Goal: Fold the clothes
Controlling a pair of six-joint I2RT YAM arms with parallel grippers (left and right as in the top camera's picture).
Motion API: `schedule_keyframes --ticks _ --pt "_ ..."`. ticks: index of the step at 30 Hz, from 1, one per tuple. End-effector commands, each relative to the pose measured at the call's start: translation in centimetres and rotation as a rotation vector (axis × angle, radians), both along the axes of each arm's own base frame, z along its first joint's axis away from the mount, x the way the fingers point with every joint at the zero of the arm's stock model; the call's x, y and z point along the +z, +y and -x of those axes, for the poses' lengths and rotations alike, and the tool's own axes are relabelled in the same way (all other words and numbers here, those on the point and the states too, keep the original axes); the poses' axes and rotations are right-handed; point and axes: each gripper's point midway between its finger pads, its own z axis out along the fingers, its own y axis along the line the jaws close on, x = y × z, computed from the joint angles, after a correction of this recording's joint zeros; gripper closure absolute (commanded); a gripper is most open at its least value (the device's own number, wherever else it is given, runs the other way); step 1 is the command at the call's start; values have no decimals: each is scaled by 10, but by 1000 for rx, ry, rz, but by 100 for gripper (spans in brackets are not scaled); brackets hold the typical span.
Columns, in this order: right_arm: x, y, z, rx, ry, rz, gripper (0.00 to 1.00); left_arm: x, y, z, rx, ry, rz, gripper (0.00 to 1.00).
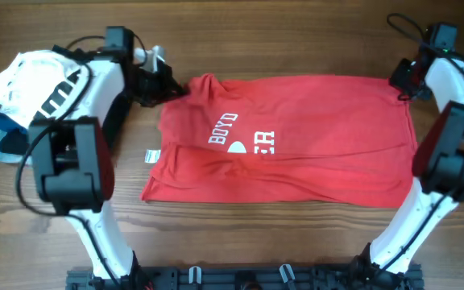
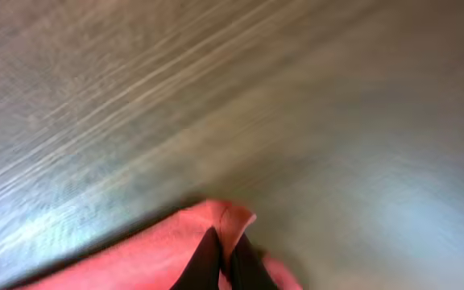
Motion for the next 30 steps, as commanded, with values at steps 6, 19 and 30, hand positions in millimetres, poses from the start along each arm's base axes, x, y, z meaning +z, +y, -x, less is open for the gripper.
schedule_keyframes --ticks 6,19,30 --pt "102 -14 56 -90 14 91 96 80 8 22 3 -96 -5 96" --pt "91 1 153 -94 400 31 96 43 50 98 -17 245 -286 96" --pt "59 12 182 -108 498 -36 95 69 61 117 -34 230 -271 96"
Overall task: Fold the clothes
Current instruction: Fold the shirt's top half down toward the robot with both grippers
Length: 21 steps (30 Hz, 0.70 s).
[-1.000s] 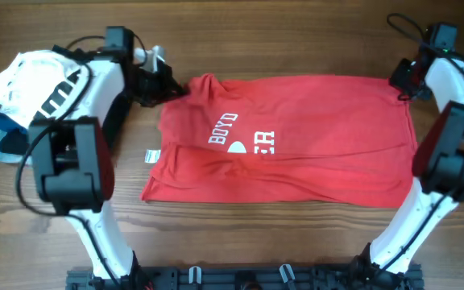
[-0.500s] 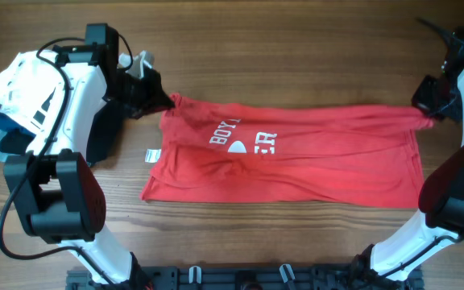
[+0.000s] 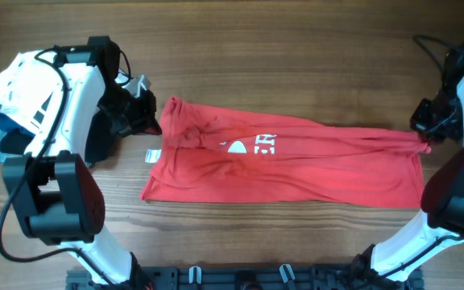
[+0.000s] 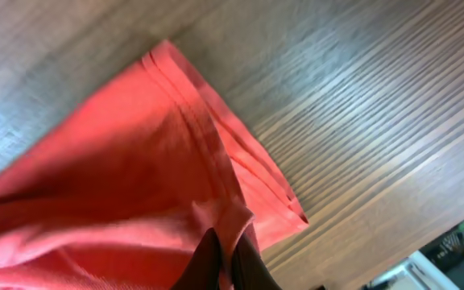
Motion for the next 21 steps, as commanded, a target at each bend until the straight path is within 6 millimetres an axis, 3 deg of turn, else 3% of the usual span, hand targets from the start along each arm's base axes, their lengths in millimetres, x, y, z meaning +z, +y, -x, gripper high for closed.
schedule_keyframes --ticks 1,4,5,6,7,9,12,15,21 --pt "-1 0 2 -20 -15 4 95 24 8 -2 12 -89 23 96" --pt "-2 0 1 -19 -22 4 94 22 -4 -4 -15 -99 42 96" --pt "-2 0 0 -19 -24 4 94 20 -9 -5 -32 -107 42 89" --pt "-2 0 0 -19 -24 4 94 17 -14 -5 -46 -112 43 64" --pt "-2 1 -1 -19 -30 -4 94 9 -22 -4 -69 -114 44 46" --pt "-2 2 -2 -19 -33 -12 94 -2 -28 1 -59 -87 37 44" --pt "-3 3 -3 -19 -38 -18 94 -33 -19 11 73 0 -53 50" --pt "-3 3 -4 -19 -45 -15 94 -57 -19 19 154 40 -58 50" --pt "-3 2 -5 -19 -48 -14 94 -71 -20 11 166 -11 -52 50"
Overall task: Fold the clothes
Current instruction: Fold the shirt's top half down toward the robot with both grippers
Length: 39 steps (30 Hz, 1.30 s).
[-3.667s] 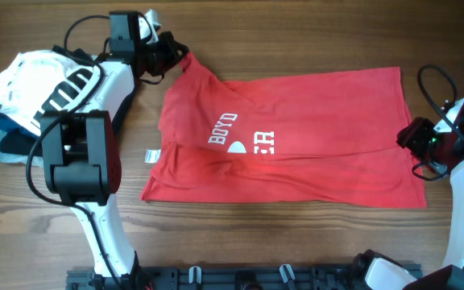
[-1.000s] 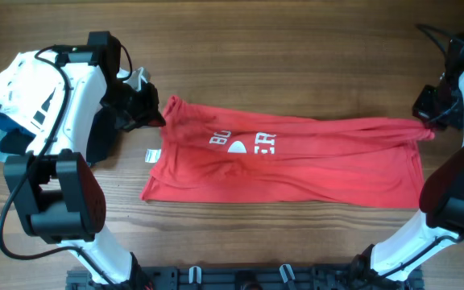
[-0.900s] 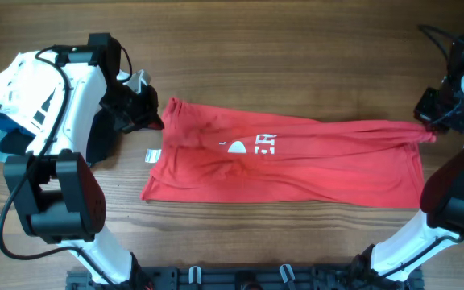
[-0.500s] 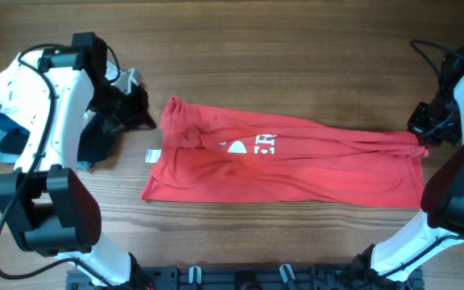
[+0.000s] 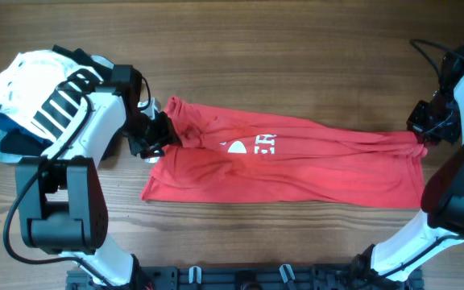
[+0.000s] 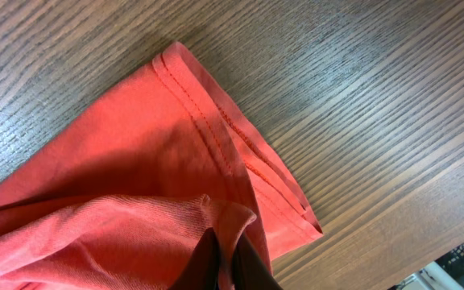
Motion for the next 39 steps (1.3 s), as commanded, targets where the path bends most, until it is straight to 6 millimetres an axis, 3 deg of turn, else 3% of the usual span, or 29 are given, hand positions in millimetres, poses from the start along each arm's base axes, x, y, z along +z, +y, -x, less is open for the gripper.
schedule_keyframes --ticks 1,6,15,20,26,28,31,34,39 --pt "4 0 0 -17 -21 0 94 -2 2 -10 37 -36 -10 50" --pt "4 0 -1 -17 -24 1 94 -1 -1 -26 44 -100 -5 55" --pt "5 0 -1 -17 -24 1 94 -8 -9 -28 5 -118 -53 57" --pt "5 0 -1 -17 -24 1 94 -10 -6 -30 5 -128 -75 78" --pt "4 0 -1 -17 -24 1 94 -12 1 -31 4 -133 -120 85" --pt "5 0 -1 -17 -24 1 93 -12 1 -31 4 -133 -120 96" --pt "4 1 -1 -17 -26 -6 94 -10 -4 -31 -15 -141 -93 96" --pt "4 1 -1 -17 -27 -6 93 10 -13 -30 -25 -167 -2 96" --pt "4 1 -1 -17 -26 -6 93 78 -2 -27 -28 -349 21 96"
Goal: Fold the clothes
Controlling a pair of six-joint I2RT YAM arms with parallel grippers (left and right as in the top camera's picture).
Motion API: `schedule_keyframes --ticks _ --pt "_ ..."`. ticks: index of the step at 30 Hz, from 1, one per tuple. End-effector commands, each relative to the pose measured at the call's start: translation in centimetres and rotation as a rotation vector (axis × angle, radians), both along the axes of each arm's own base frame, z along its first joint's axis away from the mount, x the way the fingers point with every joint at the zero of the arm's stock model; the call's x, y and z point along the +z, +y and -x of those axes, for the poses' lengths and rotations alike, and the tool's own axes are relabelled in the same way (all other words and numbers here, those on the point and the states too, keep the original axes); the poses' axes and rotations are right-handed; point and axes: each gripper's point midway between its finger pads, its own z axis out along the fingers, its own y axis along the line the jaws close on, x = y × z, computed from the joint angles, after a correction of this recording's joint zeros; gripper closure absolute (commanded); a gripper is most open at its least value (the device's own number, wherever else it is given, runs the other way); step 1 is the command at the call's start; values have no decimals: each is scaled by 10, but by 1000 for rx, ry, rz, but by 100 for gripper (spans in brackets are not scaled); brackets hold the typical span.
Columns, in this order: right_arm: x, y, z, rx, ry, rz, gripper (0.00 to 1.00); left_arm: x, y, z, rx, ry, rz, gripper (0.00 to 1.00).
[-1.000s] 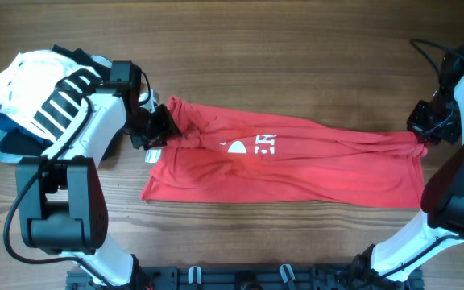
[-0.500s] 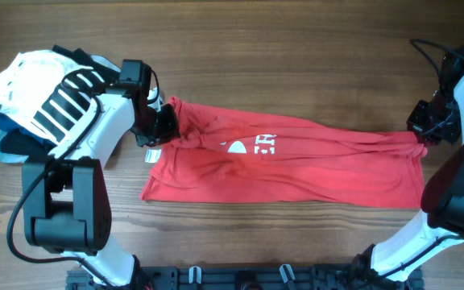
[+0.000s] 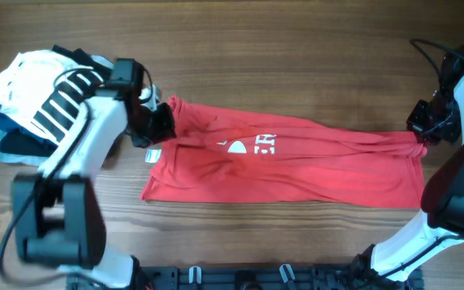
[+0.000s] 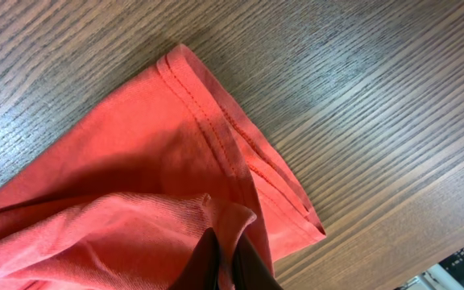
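A red shirt with white lettering lies as a long band across the wooden table, its upper part sloping down to the right. My left gripper sits at the bunched upper left corner, its fingers hidden under the wrist, apparently shut on the cloth. At the right end my right gripper is shut on the upper edge. In the right wrist view the dark fingers pinch a fold of the red shirt, and the stitched hem corner lies flat on the wood just beyond.
A heap of other clothes, white with black stripes over blue, sits at the far left behind my left arm. A white tag pokes out at the shirt's left edge. A black rail runs along the front edge.
My left gripper has shifted a little toward the back along the shirt's left edge, and that arm's pose has changed. The shirt and my right gripper are where they were.
At first the shirt lay spread wide, each gripper holding a far corner at the back. Then both corners had come forward, narrowing the shirt to a creased band. After that the left gripper sat lower on the left edge, and now slightly back again.
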Motion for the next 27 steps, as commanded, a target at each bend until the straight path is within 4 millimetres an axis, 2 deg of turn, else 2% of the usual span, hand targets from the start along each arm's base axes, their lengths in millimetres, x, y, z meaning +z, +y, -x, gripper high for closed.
schedule_keyframes --ticks 1,4,6,10,13,21,27 --pt "5 0 0 -16 -19 0 93 65 5 1 -21 -193 37 96" --pt "5 0 3 -19 -12 -3 94 96 15 5 7 -285 36 96" --pt "5 -3 8 -34 -1 -7 96 103 18 9 16 -297 31 96" --pt "6 -15 21 -88 17 -17 96 95 27 25 36 -224 -14 96" --pt "5 -18 23 -113 5 -40 96 90 28 41 39 -154 -14 96" --pt "4 -18 24 -112 8 -41 95 82 28 80 35 15 -17 96" --pt "-7 -14 29 -113 21 -55 94 80 30 102 31 108 -32 96"
